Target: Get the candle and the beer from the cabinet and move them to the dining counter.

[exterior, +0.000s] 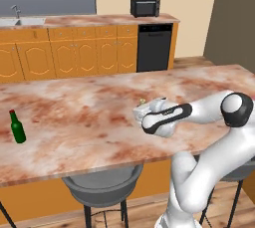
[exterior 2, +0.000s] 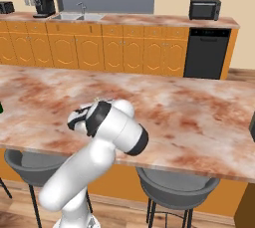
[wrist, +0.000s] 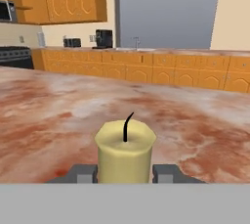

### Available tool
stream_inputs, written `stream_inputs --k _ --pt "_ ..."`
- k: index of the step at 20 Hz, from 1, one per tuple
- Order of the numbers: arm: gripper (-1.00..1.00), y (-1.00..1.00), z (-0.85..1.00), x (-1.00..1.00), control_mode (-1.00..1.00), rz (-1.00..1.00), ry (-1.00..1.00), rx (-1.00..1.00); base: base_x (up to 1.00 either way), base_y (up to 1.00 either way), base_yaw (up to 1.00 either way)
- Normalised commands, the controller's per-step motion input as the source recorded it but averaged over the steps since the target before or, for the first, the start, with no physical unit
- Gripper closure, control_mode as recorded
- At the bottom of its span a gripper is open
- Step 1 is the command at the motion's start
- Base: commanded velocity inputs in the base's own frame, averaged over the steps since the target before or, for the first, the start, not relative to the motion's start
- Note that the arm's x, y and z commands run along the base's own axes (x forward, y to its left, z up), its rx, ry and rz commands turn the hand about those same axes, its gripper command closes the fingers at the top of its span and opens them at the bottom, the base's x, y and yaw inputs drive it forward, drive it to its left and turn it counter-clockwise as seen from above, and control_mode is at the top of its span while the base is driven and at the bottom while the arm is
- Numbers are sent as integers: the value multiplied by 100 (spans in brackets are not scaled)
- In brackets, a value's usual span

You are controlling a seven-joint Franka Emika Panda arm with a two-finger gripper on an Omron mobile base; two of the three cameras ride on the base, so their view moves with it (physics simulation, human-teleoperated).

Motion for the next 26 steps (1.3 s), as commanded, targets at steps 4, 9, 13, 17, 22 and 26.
stream_inputs --k 4,9,13,17,22,26 --pt "100 1 -22 10 -100 0 1 0 0 0 0" --pt "100 1 -14 16 -100 0 4 0 0 0 0" --pt "100 1 -14 16 -100 0 2 0 0 0 0" --pt "100 0 -17 2 -100 0 0 0 0 0 0" --pt "100 0 -2 0 -100 0 0 0 0 0 0" --pt "-100 0 0 0 -100 0 0 0 0 0 0"
